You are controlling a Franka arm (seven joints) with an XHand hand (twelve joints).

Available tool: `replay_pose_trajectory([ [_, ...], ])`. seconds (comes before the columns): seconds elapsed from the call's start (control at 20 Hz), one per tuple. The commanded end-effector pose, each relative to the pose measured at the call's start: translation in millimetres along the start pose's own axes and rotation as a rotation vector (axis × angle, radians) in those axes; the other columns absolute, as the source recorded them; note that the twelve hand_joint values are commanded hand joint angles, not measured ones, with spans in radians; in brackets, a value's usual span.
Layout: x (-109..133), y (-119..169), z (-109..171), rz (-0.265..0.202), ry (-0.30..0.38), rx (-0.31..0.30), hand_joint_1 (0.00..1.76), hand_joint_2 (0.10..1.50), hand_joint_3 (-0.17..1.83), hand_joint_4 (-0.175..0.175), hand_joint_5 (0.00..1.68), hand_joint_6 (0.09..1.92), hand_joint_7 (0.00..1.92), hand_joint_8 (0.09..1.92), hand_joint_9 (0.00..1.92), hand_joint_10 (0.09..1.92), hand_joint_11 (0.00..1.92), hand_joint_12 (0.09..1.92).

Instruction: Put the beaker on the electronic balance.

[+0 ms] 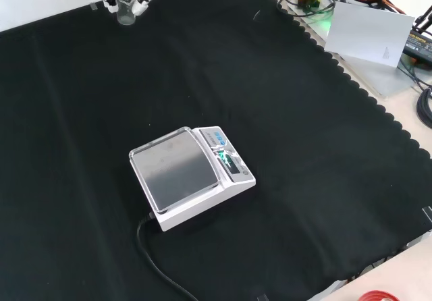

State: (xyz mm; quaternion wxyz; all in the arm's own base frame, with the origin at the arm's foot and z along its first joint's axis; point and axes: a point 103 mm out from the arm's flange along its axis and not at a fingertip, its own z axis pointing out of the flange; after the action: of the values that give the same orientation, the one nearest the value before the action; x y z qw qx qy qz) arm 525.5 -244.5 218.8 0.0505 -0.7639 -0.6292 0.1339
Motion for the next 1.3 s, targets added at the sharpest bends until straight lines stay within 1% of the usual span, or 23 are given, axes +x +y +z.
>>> replay_pose_trajectory([
  [0.05,-3,0,-4,0.019,0.012,-0.003,1.07,1.30,-0.17,-0.134,0.65,0.99,0.53,0.81,0.85,0.74,0.75,1.18],
  [0.15,-2,1,-5,0.020,0.016,0.000,1.07,1.30,-0.17,-0.134,0.65,0.99,0.53,0.81,0.85,0.74,0.75,1.18],
  [0.3,2,1,-7,0.009,0.006,-0.001,1.07,1.30,-0.17,-0.134,0.65,0.99,0.53,0.81,0.85,0.74,0.75,1.18],
  [0.45,12,1,-11,-0.025,-0.015,0.012,1.07,1.30,-0.17,-0.135,0.66,0.99,0.54,0.81,0.86,0.74,0.76,1.18],
  [0.55,17,1,-15,-0.049,-0.001,0.028,1.07,1.29,-0.10,-0.151,0.70,1.24,0.55,0.83,0.86,0.76,0.77,1.18],
  [0.65,23,2,-19,-0.068,-0.008,0.037,1.07,1.28,-0.06,-0.157,0.72,1.35,0.55,0.84,0.87,0.77,0.78,1.18],
  [0.75,26,4,-22,-0.082,-0.005,0.053,1.07,1.28,-0.05,-0.158,0.72,1.38,0.55,0.84,0.87,0.77,0.78,1.18],
  [0.85,25,3,-21,-0.104,-0.015,0.054,1.07,1.27,-0.04,-0.158,0.72,1.38,0.56,0.84,0.87,0.77,0.78,1.18],
  [0.9,25,3,-21,-0.112,-0.033,0.058,1.07,1.27,-0.04,-0.158,0.72,1.38,0.56,0.85,0.87,0.77,0.78,1.18],
  [1.05,25,3,-21,-0.139,-0.034,0.070,1.07,1.27,-0.04,-0.156,0.73,1.38,0.58,0.85,0.87,0.78,0.78,1.18],
  [1.1,39,9,-29,-0.138,-0.046,0.083,1.07,1.27,-0.04,-0.156,0.73,1.37,0.58,0.86,0.88,0.78,0.78,1.18],
  [1.15,44,12,-32,-0.141,-0.055,0.089,1.07,1.27,-0.04,-0.156,0.73,1.37,0.58,0.86,0.88,0.78,0.78,1.18],
  [1.3,67,21,-38,-0.175,-0.105,0.094,1.07,1.26,-0.03,-0.155,0.73,1.37,0.59,0.86,0.88,0.78,0.79,1.18],
])
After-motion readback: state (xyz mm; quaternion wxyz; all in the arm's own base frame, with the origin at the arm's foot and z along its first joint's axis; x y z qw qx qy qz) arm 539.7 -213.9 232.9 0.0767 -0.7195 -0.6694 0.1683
